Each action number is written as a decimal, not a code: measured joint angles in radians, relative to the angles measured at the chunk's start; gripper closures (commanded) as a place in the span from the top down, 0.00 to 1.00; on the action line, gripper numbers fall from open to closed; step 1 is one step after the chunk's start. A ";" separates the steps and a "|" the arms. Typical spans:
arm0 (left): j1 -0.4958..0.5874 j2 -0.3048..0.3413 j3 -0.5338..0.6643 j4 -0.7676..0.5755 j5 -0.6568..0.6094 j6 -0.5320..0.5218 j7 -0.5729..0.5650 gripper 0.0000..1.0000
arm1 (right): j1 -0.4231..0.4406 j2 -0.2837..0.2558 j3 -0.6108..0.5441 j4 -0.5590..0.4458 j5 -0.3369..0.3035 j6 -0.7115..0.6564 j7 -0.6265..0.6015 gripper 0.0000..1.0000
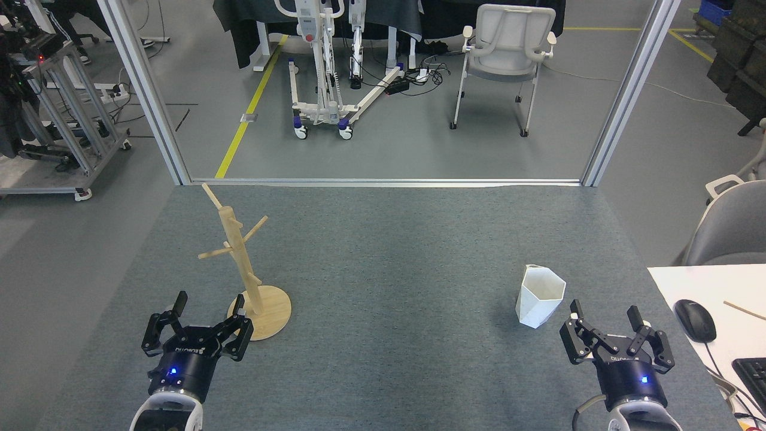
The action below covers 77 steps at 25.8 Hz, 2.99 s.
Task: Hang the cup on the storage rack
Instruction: 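Move the right gripper toward the white hexagonal cup, then close the right gripper on the white cup's rim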
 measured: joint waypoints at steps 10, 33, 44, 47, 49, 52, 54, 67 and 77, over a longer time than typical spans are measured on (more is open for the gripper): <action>0.000 0.002 -0.004 -0.012 0.005 0.011 0.015 0.99 | -0.011 -0.005 -0.010 0.008 -0.004 -0.006 0.005 1.00; 0.001 -0.001 -0.003 0.009 0.006 0.015 0.022 0.99 | -0.342 0.102 0.175 0.539 -0.002 -0.035 0.018 0.98; -0.001 0.000 -0.003 0.010 0.006 0.015 0.028 0.99 | -0.445 0.137 0.199 0.664 -0.003 -0.032 0.022 0.98; 0.000 0.001 -0.004 0.009 0.006 0.015 0.028 0.99 | -0.469 0.140 0.194 0.682 -0.004 -0.030 0.019 0.98; 0.000 0.001 -0.004 0.008 0.006 0.015 0.028 0.99 | -0.480 0.140 0.191 0.696 -0.005 -0.028 0.019 0.98; 0.001 0.002 -0.004 0.008 0.006 0.015 0.028 0.99 | -0.491 0.134 0.188 0.725 -0.005 -0.028 0.018 0.98; 0.001 0.002 -0.005 0.007 0.006 0.015 0.028 0.99 | -0.508 0.132 0.187 0.743 -0.005 -0.028 0.017 0.98; 0.021 -0.001 -0.005 0.006 0.006 0.015 0.029 0.99 | -0.546 0.139 0.192 0.820 -0.006 -0.032 0.015 0.82; 0.018 -0.004 -0.003 0.010 0.007 0.013 0.029 0.99 | -0.546 0.132 0.196 0.811 -0.003 -0.037 0.020 0.33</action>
